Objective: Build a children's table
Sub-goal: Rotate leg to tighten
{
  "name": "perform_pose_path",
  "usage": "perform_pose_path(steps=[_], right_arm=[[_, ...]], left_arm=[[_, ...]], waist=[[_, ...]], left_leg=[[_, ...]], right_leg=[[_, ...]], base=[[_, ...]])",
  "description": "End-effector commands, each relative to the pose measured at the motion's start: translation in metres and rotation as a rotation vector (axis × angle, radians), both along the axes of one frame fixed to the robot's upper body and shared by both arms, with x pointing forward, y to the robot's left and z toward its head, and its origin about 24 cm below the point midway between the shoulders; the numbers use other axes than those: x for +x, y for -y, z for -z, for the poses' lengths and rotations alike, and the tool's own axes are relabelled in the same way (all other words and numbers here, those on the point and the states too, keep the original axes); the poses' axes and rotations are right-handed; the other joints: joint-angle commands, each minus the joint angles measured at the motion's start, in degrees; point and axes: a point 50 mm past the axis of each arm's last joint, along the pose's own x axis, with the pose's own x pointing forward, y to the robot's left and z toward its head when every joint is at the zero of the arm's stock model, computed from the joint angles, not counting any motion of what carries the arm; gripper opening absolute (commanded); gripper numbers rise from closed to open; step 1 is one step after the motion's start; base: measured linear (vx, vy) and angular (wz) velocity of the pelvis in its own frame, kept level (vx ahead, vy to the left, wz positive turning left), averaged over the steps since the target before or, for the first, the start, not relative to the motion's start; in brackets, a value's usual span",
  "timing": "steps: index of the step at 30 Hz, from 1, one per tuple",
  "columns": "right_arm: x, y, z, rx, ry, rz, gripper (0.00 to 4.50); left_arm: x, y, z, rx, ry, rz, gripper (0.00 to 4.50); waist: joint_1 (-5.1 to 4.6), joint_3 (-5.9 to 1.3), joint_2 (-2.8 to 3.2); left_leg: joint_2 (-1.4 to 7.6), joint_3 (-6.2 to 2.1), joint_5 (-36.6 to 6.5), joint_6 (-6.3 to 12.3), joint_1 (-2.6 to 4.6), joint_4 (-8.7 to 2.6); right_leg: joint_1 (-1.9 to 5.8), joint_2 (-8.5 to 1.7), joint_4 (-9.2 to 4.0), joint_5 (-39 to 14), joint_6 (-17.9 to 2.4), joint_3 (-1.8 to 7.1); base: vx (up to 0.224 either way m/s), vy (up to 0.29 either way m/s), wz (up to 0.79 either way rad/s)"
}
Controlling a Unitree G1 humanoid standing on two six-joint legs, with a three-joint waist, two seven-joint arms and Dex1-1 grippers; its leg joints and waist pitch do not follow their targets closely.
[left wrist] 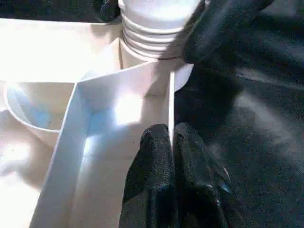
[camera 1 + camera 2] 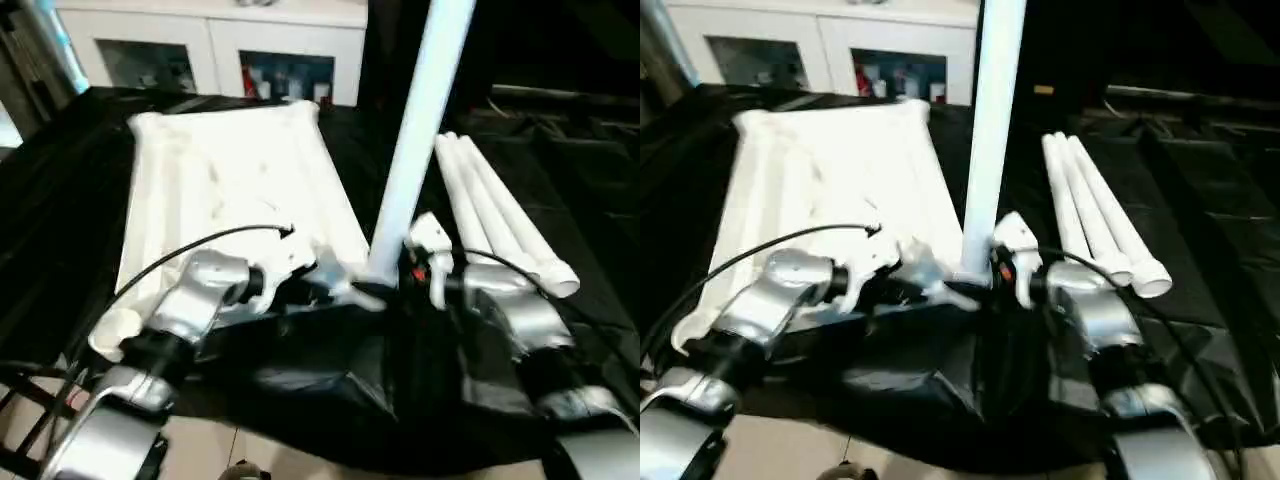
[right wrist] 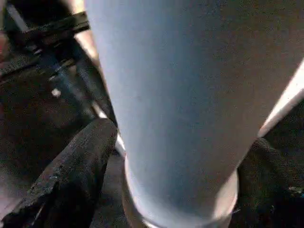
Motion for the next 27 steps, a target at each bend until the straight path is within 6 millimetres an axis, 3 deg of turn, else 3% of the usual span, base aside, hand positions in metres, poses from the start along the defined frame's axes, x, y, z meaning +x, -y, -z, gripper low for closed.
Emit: perform_pose_path(steps=[1, 12, 15, 17, 20, 25, 26, 27], right_arm=[[-0.010, -0.021, 0.002, 0.012, -0.024, -0.142, 3.70], [-0.015, -0.031, 0.009, 0.021, -0.050, -0.126, 2.80], [-0.002, -0.037, 0.017, -0.019, -0.021, 0.064, 2.70], [0.011, -0.040, 0.023, -0.033, -0.026, 0.252, 2.68], [0.021, -0.047, 0.026, -0.001, -0.073, 0.427, 2.67], [0.027, -0.068, 0.023, 0.047, -0.086, 0.530, 2.67], [0.028, -0.071, 0.023, 0.046, -0.075, 0.543, 3.02], [0.028, -0.075, 0.022, 0.080, -0.086, 0.538, 3.02]], left_arm=[[-0.005, 0.015, -0.004, -0.051, 0.004, 0.065, 0.00], [-0.007, 0.013, -0.004, -0.062, -0.012, 0.038, 0.00], [0.005, 0.019, -0.006, -0.072, 0.019, -0.081, 0.00], [0.015, 0.023, -0.008, -0.073, 0.043, -0.173, 0.00], [0.029, 0.027, -0.012, -0.078, 0.044, -0.341, 0.00], [0.045, 0.032, -0.020, -0.090, 0.055, -0.534, 0.00], [0.046, 0.032, -0.021, -0.089, 0.062, -0.543, 0.00], [0.046, 0.033, -0.021, -0.090, 0.069, -0.546, 0.00]], waist=[[-0.08, -3.83, -0.23], [-0.31, -3.84, -0.40], [-0.66, -3.50, -0.38], [-1.49, -3.37, -0.53], [-2.18, -3.28, -0.51], [-1.85, -3.68, -0.68], [-1.81, -3.85, -0.67], [-1.80, -3.98, -0.76]], left_leg=[[2.61, -0.60, -9.95, 3.65, 0.84, -3.32], [2.51, -0.61, -9.24, 3.56, 0.76, -3.31], [2.42, -0.64, -11.32, 2.29, 0.96, -3.52], [2.12, -0.98, -14.25, -0.01, 1.17, -3.76], [2.07, -1.08, -15.99, -0.67, 1.46, -3.74], [2.00, -0.85, -12.12, 0.89, 0.88, -3.53], [2.00, -0.84, -10.23, 1.63, 0.66, -3.42], [2.02, -0.83, -9.70, 1.97, 0.58, -3.37]], right_leg=[[2.40, -4.76, -4.01, -7.34, -13.70, 2.65], [2.36, -4.76, -3.94, -7.26, -13.63, 2.62], [1.95, -4.88, -4.41, -11.15, -13.21, 2.68], [1.99, -5.10, -5.07, -18.99, -11.60, 2.59], [1.60, -5.00, -5.51, -22.19, -10.50, 2.62], [2.04, -4.92, -5.11, -15.41, -11.06, 2.74], [2.25, -4.96, -4.70, -12.15, -11.65, 2.69], [2.37, -4.99, -4.53, -10.93, -11.99, 2.66]], base=[[0.000, 0.000, 0.00], [0.000, 0.000, 0.00], [0.000, 0.000, 0.00], [-0.025, -0.002, -0.02], [-0.034, -0.002, -0.02], [0.000, 0.000, 0.00], [0.000, 0.000, 0.00], [0.000, 0.000, 0.00]])
